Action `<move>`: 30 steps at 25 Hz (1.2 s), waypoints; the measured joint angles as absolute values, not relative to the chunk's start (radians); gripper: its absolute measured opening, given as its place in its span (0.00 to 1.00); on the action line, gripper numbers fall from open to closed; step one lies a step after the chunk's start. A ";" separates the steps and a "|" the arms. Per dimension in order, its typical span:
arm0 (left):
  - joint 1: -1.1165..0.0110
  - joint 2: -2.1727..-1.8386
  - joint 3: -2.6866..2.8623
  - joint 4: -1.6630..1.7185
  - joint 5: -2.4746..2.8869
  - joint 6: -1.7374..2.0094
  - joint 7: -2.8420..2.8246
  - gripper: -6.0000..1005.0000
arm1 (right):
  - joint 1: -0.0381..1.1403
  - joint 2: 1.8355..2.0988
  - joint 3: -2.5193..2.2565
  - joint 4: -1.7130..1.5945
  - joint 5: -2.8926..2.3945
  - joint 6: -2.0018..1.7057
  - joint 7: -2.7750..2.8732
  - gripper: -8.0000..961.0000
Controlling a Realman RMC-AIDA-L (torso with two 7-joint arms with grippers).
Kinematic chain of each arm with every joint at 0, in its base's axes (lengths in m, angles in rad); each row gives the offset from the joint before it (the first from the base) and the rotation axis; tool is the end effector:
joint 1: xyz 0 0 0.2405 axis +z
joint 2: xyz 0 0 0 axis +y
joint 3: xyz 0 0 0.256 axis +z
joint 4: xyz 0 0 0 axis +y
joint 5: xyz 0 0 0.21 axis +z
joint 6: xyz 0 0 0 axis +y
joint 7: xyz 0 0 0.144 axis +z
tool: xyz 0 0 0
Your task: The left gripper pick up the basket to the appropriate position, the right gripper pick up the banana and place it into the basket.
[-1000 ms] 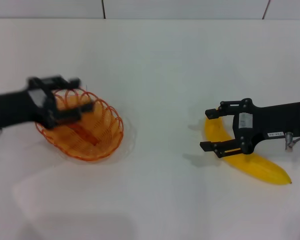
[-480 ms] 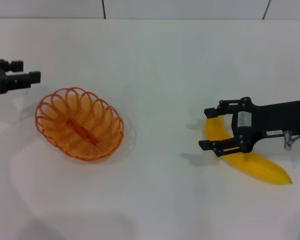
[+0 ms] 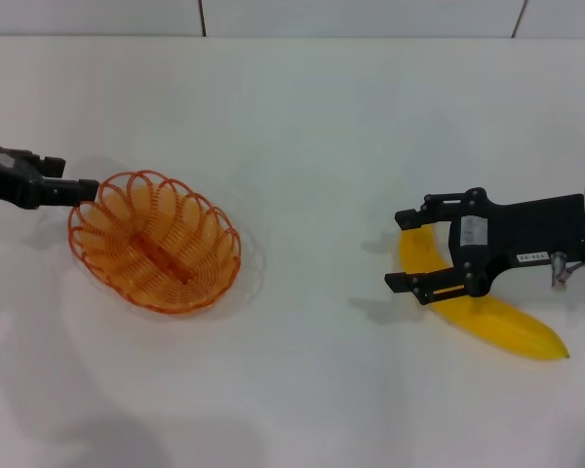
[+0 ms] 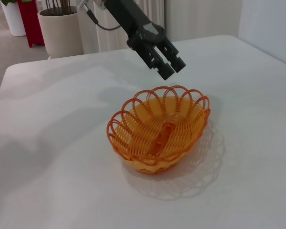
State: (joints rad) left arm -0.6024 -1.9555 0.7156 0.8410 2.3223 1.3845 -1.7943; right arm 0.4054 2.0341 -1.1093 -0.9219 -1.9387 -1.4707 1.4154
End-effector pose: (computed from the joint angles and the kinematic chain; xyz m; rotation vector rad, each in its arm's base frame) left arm -0.2903 0.3835 0.0736 -2.5262 -0.8553 -0.1184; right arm 0.2579 0.3193 -0.0011 -2.8932 0.3221 0.3304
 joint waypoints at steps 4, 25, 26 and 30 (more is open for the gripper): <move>-0.616 -1.956 0.715 0.812 2.351 1.342 -1.794 0.67 | 0.407 2.034 -1.109 -0.919 -1.940 -1.468 1.416 0.87; -0.692 -1.993 0.718 0.694 2.431 1.212 -1.755 0.67 | 0.411 2.034 -1.114 -0.910 -1.942 -1.473 1.424 0.87; -0.696 -1.995 0.718 0.685 2.438 1.198 -1.755 0.67 | 0.411 2.034 -1.117 -0.910 -1.942 -1.473 1.429 0.87; -0.713 -2.011 0.718 0.650 2.477 1.151 -1.753 0.67 | 0.418 2.033 -1.143 -0.910 -1.942 -1.468 1.453 0.87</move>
